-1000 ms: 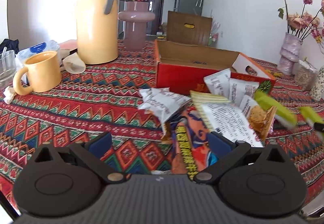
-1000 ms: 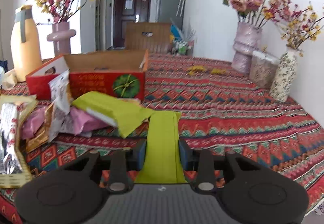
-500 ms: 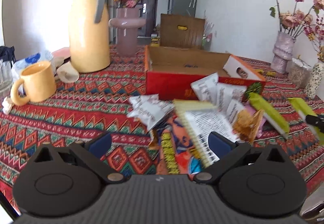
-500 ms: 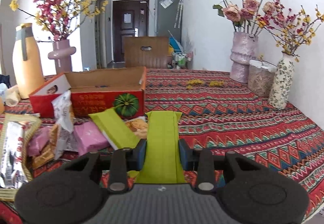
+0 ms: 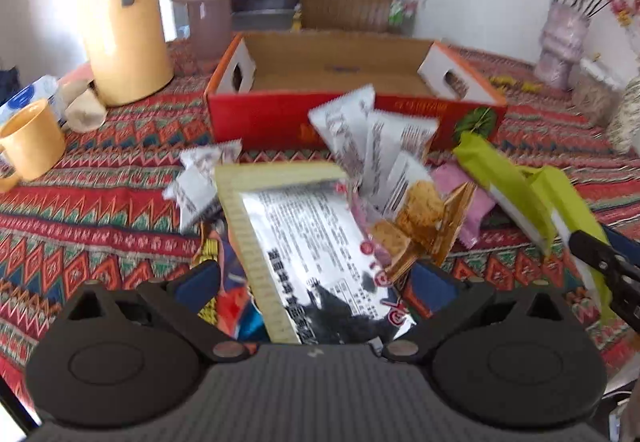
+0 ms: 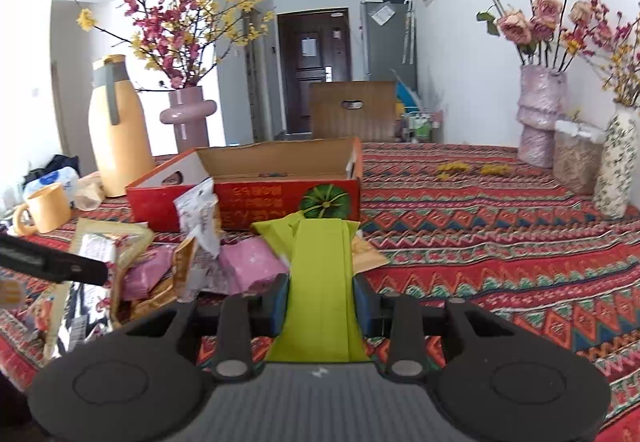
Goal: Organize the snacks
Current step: 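Grasp the striped white-label snack pack with the left gripper while the right holds the green bar, then carry both snacks into the red box and open both grippers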
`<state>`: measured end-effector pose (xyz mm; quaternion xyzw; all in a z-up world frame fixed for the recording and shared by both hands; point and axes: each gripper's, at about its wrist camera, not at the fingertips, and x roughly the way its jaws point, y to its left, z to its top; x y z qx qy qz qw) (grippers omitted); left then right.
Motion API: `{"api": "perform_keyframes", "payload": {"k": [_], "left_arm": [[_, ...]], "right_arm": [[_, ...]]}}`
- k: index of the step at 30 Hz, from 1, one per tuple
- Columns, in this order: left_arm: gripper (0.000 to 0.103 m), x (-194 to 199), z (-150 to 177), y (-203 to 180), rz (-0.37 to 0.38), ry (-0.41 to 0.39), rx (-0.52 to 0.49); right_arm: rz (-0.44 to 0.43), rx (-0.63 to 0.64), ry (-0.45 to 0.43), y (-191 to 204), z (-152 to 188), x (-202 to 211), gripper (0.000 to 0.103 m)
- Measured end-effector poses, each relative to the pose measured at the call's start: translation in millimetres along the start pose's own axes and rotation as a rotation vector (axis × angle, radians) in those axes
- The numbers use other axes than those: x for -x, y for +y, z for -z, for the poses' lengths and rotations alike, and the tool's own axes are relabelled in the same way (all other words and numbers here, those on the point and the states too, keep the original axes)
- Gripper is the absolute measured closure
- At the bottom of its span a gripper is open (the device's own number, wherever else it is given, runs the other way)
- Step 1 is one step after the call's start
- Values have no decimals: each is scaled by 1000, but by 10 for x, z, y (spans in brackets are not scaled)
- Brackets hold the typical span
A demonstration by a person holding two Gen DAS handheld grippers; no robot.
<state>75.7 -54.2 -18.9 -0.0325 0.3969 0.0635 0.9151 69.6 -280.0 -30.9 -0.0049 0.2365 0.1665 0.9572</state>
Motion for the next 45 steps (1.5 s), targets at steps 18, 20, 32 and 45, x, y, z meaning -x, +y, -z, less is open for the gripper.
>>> {"api": "perform_keyframes", "payload": {"k": [18, 20, 32, 45], "left_arm": [[60, 0, 44, -155, -137, 36, -22], [65, 43, 41, -127, -123, 30, -20], [66, 378, -145, 16, -31, -53, -39], [65, 478, -792, 118, 30, -142, -74]], "right_arm": [[-91, -21, -4, -11, 142, 69, 70], [-88, -17, -6, 10, 137, 88, 70], [-50, 15, -38, 125, -55, 135, 70], [-12, 59, -90, 240, -540, -142, 70]]}}
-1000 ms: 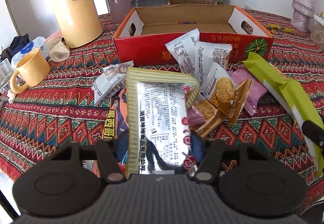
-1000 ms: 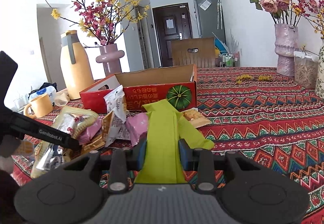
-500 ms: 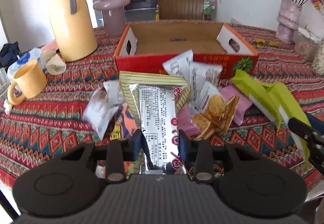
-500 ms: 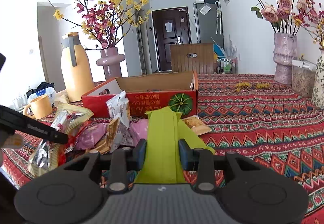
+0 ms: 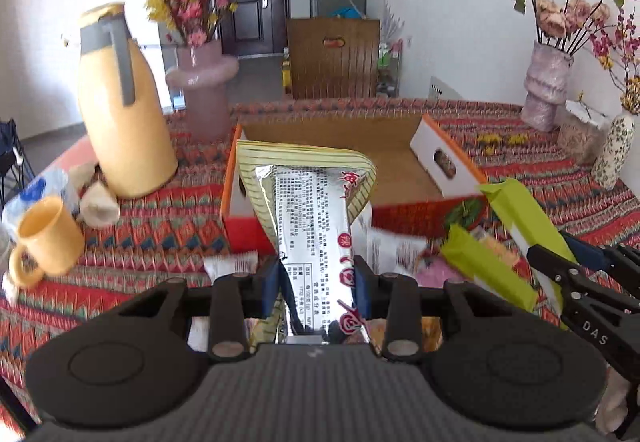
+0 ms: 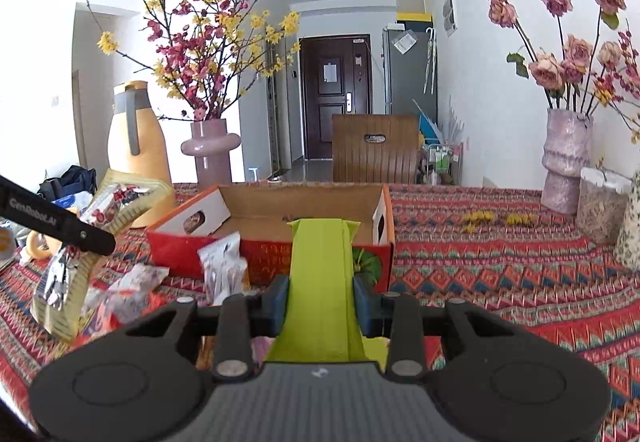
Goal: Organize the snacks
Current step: 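Carry both snacks into the red box and open both grippers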
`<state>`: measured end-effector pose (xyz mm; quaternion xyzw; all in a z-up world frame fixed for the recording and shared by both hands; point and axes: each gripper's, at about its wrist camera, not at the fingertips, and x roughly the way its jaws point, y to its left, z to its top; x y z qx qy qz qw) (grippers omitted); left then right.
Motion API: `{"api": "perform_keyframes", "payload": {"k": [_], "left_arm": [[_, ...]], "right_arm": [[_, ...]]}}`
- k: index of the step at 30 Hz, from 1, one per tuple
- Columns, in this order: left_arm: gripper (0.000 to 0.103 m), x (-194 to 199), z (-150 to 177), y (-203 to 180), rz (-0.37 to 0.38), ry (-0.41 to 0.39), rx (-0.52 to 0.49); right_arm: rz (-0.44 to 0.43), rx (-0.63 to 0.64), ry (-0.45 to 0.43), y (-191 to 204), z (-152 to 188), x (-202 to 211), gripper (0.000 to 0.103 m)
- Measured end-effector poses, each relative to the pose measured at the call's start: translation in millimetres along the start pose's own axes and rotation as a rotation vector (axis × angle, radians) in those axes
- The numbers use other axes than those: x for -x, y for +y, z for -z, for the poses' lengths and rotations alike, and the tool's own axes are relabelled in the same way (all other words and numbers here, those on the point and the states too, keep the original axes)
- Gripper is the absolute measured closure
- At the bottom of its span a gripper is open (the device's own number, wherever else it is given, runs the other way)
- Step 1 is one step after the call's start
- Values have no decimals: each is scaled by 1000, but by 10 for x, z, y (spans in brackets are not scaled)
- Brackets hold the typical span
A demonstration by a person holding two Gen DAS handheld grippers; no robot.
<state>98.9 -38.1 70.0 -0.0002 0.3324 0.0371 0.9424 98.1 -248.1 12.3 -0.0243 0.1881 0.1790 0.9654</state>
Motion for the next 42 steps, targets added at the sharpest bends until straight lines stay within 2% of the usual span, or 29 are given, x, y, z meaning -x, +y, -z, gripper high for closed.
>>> {"api": "perform_keyframes", "payload": {"k": [7, 20, 27, 33, 36, 40, 42], "left_arm": [[65, -254, -373, 82, 0, -43, -8], [65, -1091, -888, 299, -8, -74, 34], [65, -1556, -861, 355, -23, -100, 18], [65, -1822, -743, 367, -17, -72, 7], [61, -1922, -699, 384, 5, -46, 6], [45, -1944, -670, 431, 21, -39, 20], [41, -1906, -665, 440, 28, -52, 25]], "right_arm": [[16, 27, -19, 43, -310, -359, 70], [46, 41, 1, 177, -821, -1322, 70], [74, -24, 59, 157, -793, -1887, 70], [107, -31, 104, 120, -644, -2175, 70], [118, -37, 123, 99, -596, -2233, 70], [116, -25, 152, 118, -547, -2307, 69], [115, -25, 158, 120, -533, -2308, 68]]}}
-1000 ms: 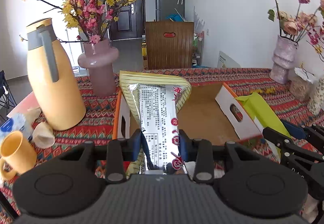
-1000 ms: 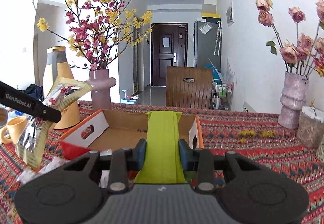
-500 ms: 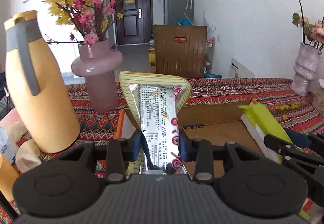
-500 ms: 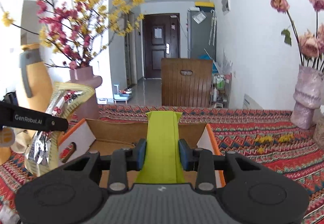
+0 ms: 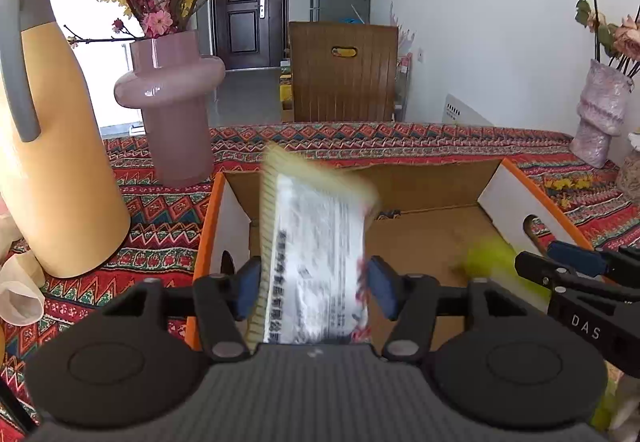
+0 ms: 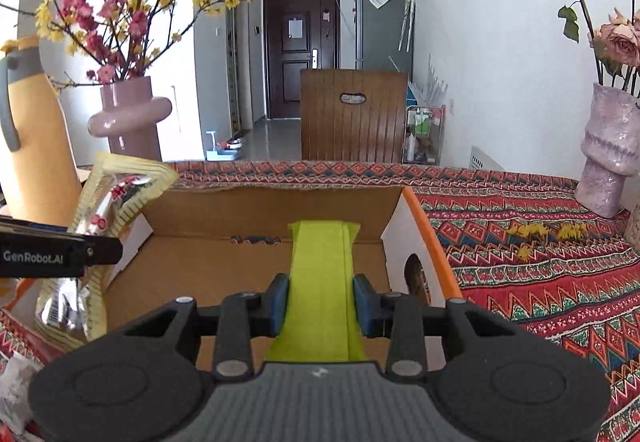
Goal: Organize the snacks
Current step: 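Carry both snacks into the red box and open both grippers, then grasp a second lime-green snack bar with the right gripper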
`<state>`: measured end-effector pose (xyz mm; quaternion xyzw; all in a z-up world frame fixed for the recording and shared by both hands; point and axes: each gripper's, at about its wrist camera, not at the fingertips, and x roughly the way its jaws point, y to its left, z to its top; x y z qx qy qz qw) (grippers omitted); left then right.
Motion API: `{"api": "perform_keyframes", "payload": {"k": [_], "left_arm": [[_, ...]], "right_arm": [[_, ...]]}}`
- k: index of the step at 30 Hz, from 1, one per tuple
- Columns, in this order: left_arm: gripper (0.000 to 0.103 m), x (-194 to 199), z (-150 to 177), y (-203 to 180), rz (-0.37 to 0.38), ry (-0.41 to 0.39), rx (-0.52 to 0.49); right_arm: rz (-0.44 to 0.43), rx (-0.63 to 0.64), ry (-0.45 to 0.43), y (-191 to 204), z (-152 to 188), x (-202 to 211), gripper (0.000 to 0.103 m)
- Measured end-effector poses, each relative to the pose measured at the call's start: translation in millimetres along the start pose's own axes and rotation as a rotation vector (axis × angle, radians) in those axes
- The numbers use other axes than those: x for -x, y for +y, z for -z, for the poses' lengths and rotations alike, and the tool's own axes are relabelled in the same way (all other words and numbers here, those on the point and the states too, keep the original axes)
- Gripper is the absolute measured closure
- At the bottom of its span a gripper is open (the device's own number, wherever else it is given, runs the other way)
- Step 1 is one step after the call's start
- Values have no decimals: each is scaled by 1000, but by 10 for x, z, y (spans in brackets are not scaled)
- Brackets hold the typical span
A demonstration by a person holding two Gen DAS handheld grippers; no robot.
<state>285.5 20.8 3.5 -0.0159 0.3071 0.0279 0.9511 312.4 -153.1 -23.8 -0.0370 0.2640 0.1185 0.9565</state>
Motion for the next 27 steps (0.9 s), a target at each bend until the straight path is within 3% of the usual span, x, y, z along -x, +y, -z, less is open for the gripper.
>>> {"api": "perform_keyframes", "payload": {"k": [2, 6, 10, 18, 27], "left_arm": [[28, 44, -1, 19, 4, -19, 12], [0, 159, 2, 61, -16, -81, 48], [0, 243, -18, 83, -18, -112, 72], [0, 445, -114, 57, -41, -159, 72], [0, 927, -99, 106, -41, -201, 62]], "right_arm": [[0, -7, -10, -13, 0, 42, 66], [-1, -18, -39, -35, -5, 137, 25], [-5, -26, -70, -54, -16, 211, 0], [-19, -52, -110, -123, -81, 341, 0], [-41, -24, -228, -194, -164, 865, 0]]}}
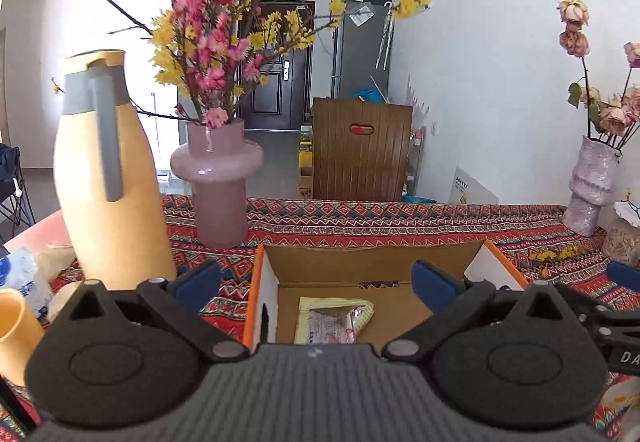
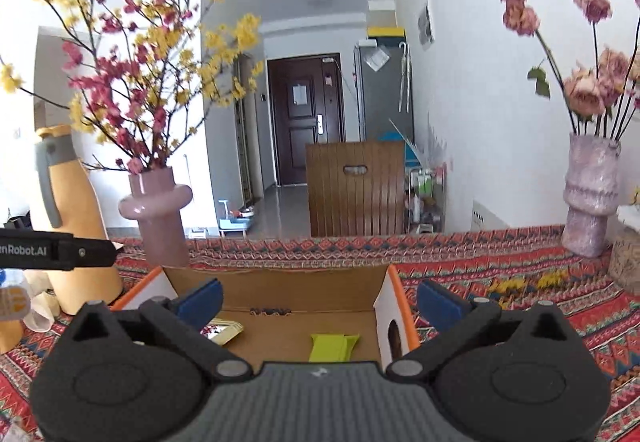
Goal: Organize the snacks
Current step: 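Grasp a second lime-green snack bar with the right gripper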
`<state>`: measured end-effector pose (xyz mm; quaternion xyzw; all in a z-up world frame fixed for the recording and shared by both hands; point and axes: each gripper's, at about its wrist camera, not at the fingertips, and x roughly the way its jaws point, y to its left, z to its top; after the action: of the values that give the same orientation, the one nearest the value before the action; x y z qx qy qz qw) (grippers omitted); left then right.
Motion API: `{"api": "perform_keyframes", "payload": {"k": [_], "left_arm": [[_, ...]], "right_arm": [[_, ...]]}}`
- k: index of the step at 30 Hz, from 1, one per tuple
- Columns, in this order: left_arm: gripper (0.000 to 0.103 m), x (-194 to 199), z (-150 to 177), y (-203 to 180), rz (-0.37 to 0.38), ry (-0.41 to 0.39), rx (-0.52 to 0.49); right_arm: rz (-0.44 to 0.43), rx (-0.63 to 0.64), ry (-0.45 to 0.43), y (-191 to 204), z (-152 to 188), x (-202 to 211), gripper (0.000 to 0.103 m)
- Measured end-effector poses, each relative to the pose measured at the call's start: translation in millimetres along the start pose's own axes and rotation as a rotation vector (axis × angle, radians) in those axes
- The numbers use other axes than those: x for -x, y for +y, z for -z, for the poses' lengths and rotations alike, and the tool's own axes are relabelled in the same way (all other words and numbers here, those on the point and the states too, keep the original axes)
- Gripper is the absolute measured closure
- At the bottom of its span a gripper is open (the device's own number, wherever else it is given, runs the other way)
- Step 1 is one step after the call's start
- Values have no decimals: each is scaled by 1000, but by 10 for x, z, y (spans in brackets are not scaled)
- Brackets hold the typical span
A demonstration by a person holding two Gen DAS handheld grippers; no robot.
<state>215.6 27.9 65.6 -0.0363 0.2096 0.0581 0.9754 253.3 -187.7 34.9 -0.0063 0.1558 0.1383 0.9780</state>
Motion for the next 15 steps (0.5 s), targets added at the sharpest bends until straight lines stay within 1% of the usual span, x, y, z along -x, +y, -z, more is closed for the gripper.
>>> {"api": "perform_keyframes", "payload": {"k": [2, 6, 12, 14, 15], "left_arm": [[0, 86, 37, 38, 6, 2, 1], [0, 229, 148, 102, 3, 9, -10], [0, 377, 397, 157, 7, 49, -42], [0, 420, 485, 171, 8, 63, -46], [0, 439, 531, 172, 10, 70, -48]], "right_arm": [[1, 22, 5, -38, 13, 119, 0], [-4, 49, 55, -147, 129, 314, 0], [-3, 93, 178, -286, 478, 524, 0], [-12, 96, 212, -315, 608, 585, 2], [-14, 93, 227, -333, 669, 613, 4]]}}
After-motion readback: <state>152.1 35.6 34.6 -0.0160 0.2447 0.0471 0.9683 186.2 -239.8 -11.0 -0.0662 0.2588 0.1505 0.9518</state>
